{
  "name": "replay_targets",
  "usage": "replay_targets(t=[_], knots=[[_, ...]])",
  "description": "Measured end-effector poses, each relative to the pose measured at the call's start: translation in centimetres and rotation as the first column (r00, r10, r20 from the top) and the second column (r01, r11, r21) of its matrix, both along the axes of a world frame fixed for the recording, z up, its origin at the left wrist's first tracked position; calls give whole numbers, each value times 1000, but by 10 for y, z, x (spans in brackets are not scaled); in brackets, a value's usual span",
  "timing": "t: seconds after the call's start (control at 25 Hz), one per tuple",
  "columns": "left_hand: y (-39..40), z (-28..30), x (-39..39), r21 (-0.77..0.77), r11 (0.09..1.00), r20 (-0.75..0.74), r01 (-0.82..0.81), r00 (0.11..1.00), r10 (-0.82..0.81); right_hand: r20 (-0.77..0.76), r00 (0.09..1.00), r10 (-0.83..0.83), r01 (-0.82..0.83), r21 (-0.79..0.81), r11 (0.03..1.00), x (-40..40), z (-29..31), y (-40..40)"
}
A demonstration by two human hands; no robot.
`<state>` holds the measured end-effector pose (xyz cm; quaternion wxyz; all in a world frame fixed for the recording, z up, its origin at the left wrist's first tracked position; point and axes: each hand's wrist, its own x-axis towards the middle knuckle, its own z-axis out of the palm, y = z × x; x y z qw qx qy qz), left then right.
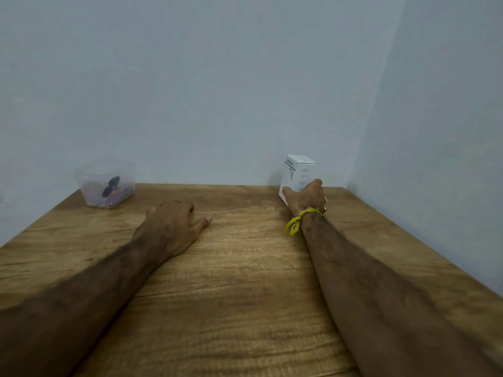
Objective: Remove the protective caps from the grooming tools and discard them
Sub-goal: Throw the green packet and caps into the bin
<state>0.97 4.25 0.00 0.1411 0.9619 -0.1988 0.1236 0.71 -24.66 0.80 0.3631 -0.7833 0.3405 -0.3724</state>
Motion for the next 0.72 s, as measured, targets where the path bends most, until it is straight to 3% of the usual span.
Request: replay_targets(t=[0.08,0.16,0.24,0.32,0.4,0.52,0.64,0.72], knots=[[0,2,0,-54,998,59,-14,998,17,-25,1000,17,-17,13,1000,4,0,-7],[4,4,-4,-136,989,249,-53,965,86,-33,999,-4,4,-11,1000,2,2,-3],[9,3,-8,-284,952,435,-118,869,237,36,995,-89,94,-141,986,-6,2,12],[21,5,-6,-476,864,462,-164,789,405,172,979,-105,153,-297,943,-13,6,37],[41,7,2,-590,773,415,-232,735,537,277,960,-46,157,-394,905,-15,9,67],[78,4,26,-673,643,229,-364,724,650,318,947,-32,146,-340,929,-8,8,108],[99,1,55,-729,523,-107,-442,828,550,296,955,-4,101,-311,945,0,-4,119],[100,0,71,-713,512,-203,-478,841,502,301,949,92,20,-349,937,6,-9,118]])
